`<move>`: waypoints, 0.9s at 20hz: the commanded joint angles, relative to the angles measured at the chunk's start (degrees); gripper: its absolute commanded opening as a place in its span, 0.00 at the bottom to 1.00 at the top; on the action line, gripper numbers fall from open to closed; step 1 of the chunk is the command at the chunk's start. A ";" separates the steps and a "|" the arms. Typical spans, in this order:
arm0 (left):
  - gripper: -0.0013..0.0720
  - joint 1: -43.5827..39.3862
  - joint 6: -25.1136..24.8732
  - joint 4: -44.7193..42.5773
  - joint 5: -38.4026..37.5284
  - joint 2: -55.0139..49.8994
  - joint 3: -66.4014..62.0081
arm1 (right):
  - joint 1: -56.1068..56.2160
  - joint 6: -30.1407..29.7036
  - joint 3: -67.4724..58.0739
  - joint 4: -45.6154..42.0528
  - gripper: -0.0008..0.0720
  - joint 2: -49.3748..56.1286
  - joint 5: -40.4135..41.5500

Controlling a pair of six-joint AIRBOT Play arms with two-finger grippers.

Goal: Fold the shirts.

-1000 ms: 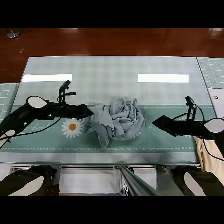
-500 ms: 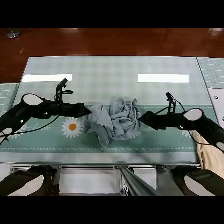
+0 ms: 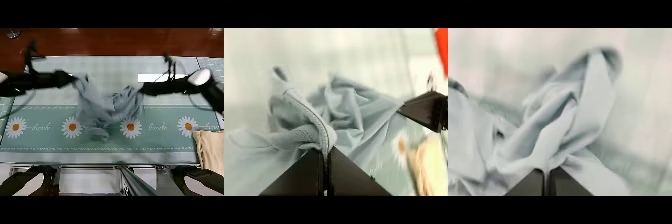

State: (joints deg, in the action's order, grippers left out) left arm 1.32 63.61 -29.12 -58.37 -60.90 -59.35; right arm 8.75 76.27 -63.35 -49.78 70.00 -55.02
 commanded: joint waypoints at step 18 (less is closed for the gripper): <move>0.05 11.28 14.69 -12.33 -19.65 28.46 -39.60 | -1.44 7.21 -35.36 -19.30 0.05 -35.17 -32.59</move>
State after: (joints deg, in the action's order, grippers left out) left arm 12.51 73.41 -40.99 -68.93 -34.06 -98.70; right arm 7.33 82.30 -99.04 -71.16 36.45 -81.69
